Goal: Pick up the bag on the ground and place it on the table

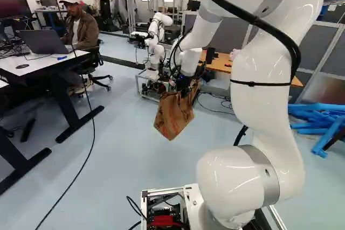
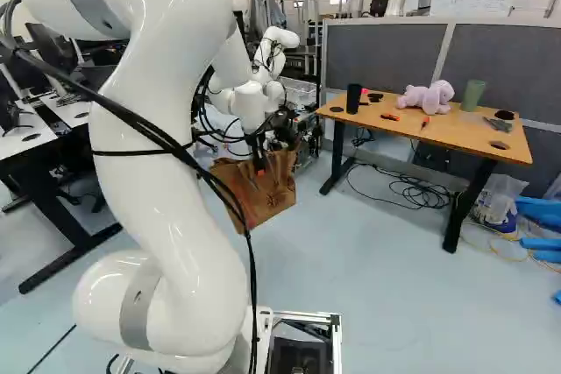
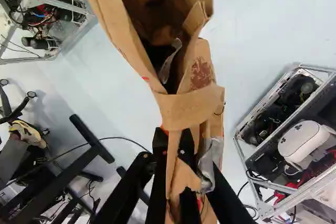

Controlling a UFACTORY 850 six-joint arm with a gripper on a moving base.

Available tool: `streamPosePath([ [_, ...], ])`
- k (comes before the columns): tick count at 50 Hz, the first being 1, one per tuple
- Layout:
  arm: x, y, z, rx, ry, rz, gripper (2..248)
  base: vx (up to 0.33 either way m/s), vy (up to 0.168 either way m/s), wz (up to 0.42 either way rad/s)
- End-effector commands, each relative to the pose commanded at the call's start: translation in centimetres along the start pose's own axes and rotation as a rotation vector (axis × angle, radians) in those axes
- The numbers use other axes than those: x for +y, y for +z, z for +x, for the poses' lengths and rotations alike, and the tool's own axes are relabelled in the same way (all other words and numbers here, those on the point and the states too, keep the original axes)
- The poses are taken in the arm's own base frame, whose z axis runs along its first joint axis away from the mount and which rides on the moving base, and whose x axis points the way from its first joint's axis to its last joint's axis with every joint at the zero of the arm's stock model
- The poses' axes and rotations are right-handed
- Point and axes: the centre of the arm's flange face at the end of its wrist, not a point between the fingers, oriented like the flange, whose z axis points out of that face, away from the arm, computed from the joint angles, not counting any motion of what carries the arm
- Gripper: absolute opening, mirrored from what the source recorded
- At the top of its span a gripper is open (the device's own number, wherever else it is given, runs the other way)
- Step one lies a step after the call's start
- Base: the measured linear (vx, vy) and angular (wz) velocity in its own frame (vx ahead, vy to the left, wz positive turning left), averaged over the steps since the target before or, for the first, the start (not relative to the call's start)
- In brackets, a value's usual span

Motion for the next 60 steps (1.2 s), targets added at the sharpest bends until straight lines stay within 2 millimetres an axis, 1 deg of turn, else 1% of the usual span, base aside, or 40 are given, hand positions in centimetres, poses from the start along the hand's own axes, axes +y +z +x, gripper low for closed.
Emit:
streamPosePath([
  [21, -1.8, -2.6, 2.3, 0.045, -0.054, 0.016, 21, 0.0, 0.0, 0.0],
  [46, -3.5, -5.6, 5.1, 0.067, -0.094, -0.022, 21, 0.0, 0.0, 0.0],
  [60, -4.6, -7.3, 6.0, 0.073, -0.123, -0.054, 21, 0.0, 0.0, 0.0],
])
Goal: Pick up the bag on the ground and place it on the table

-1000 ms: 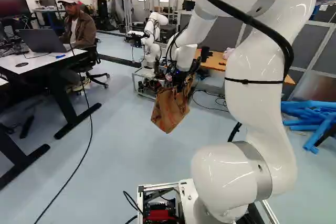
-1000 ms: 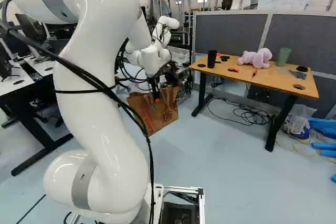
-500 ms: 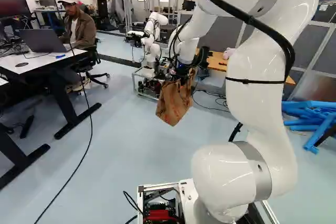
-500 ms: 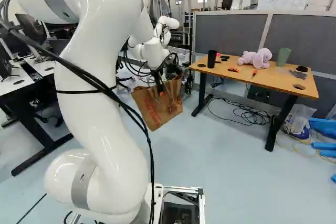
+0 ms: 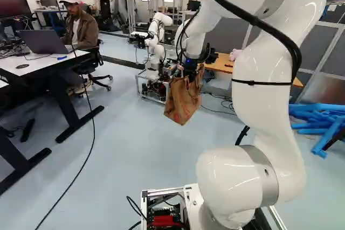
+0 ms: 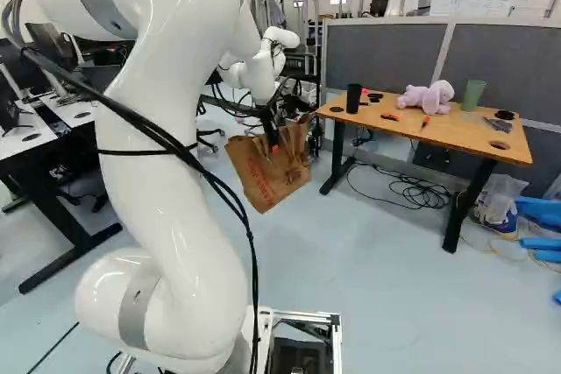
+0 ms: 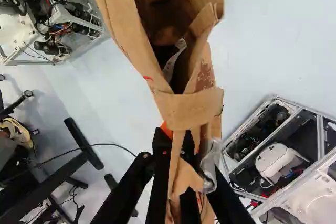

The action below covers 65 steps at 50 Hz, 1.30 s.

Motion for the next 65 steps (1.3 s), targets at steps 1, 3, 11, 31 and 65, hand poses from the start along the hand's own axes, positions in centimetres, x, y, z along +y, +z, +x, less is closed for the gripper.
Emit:
streamPosePath([
  [1, -0.1, -0.1, 0.1, 0.0, -0.002, -0.002, 21, 0.0, 0.0, 0.0],
  [3, -0.2, -0.4, 0.2, 0.001, -0.007, -0.007, 21, 0.0, 0.0, 0.0],
  [11, -0.6, -1.4, 0.6, 0.002, -0.022, -0.028, 21, 0.0, 0.0, 0.0],
  [31, 0.1, -4.5, 0.4, -0.007, -0.047, -0.089, 21, 0.0, 0.0, 0.0],
  [65, 2.1, -10.2, -0.6, -0.032, -0.056, -0.174, 21, 0.0, 0.0, 0.0],
])
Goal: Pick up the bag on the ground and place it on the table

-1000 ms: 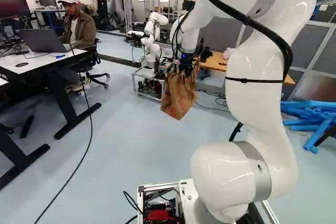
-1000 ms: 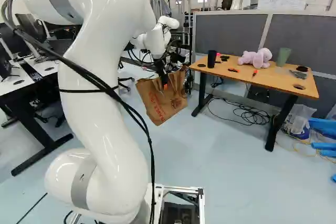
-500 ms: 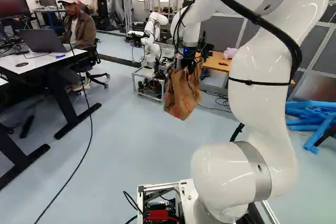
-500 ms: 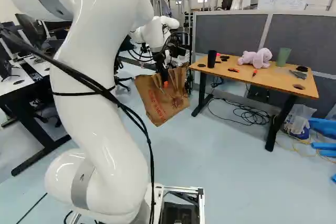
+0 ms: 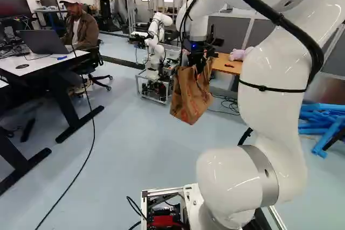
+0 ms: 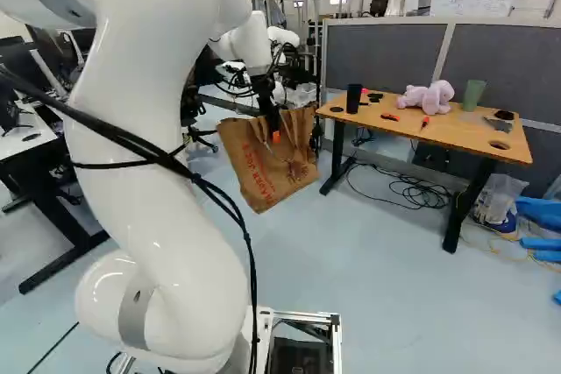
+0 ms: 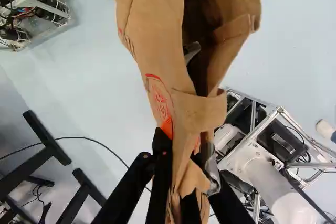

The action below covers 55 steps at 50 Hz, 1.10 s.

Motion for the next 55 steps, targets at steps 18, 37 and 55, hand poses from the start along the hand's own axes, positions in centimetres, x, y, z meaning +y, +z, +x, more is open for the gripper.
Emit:
streamPosePath([
  [18, 0.6, -2.8, -0.4, 0.012, 0.018, 0.048, 21, 0.0, 0.0, 0.0],
  [37, 1.2, -5.7, -0.9, 0.017, 0.041, 0.109, 21, 0.0, 0.0, 0.0],
  [55, 2.0, -8.4, -1.7, -0.014, 0.066, 0.14, 21, 0.0, 0.0, 0.0],
])
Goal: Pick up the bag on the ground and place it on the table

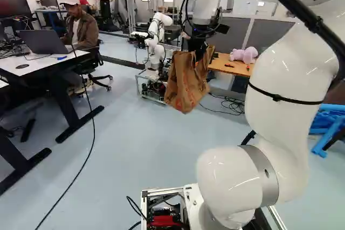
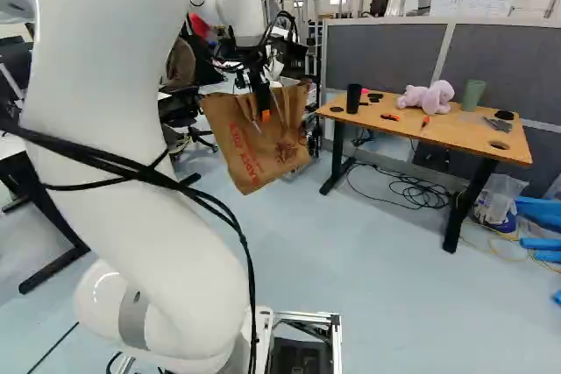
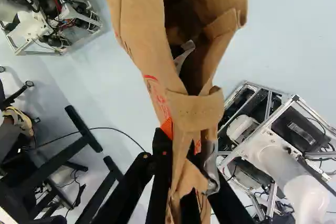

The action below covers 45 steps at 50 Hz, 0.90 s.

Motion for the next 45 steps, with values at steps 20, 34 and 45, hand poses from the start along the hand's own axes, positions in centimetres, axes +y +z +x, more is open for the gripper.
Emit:
streamPosePath([
  [20, 0.6, -3.1, -1.0, -0.044, 0.026, 0.029, 21, 0.0, 0.0, 0.0],
  [34, 1.1, -5.3, -1.8, -0.075, 0.04, 0.05, 21, 0.0, 0.0, 0.0],
  [45, 1.5, -7.1, -2.2, -0.069, 0.041, 0.076, 21, 0.0, 0.0, 0.0],
])
